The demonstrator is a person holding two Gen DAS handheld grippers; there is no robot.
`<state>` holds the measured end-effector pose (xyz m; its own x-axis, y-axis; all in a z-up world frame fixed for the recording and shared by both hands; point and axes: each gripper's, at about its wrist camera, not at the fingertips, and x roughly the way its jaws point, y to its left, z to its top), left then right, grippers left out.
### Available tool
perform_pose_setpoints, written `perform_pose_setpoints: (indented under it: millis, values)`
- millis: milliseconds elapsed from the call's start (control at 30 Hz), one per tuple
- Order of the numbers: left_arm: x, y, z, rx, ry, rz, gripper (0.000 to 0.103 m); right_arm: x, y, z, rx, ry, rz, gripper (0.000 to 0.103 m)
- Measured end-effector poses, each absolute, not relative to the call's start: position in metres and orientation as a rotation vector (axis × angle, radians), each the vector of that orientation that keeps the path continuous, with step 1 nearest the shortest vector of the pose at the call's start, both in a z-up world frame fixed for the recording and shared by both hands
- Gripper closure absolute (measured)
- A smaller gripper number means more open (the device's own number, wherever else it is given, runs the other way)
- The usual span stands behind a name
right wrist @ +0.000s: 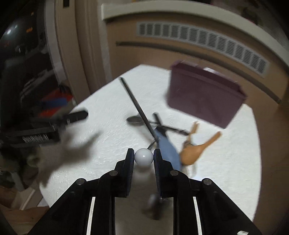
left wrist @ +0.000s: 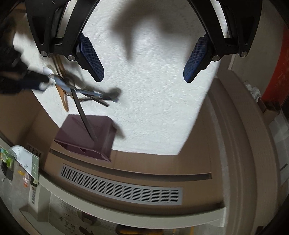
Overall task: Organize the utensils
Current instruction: 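Grasp the blue plastic spoon with the left tool while the right tool holds the white spoon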
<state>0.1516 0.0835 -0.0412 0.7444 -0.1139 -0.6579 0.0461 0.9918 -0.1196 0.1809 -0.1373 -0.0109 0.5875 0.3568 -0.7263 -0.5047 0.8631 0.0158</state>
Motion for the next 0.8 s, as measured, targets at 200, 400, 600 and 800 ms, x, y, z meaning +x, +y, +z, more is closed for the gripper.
perform_pose_setpoints:
  millis: [200, 400, 600, 800]
  values:
    - [0.163, 0.053, -0.046, -0.055, 0.759, -0.156, 0.014, 0.219, -0.183, 0.014, -0.036, 0.779, 0.441, 0.084]
    - [0.185, 0.037, -0.054, -0.086, 0.824, -0.202, 0.017, 0.225, -0.212, 0.035, 0.006, 0.718, 0.396, 0.084]
    - [0.207, -0.002, -0.056, -0.017, 0.852, -0.334, 0.037, 0.224, -0.243, 0.041, 0.020, 0.701, 0.349, 0.084]
    - [0.250, -0.044, -0.056, 0.129, 0.863, -0.468, 0.041, 0.224, -0.262, 0.033, 0.033, 0.713, 0.312, 0.084]
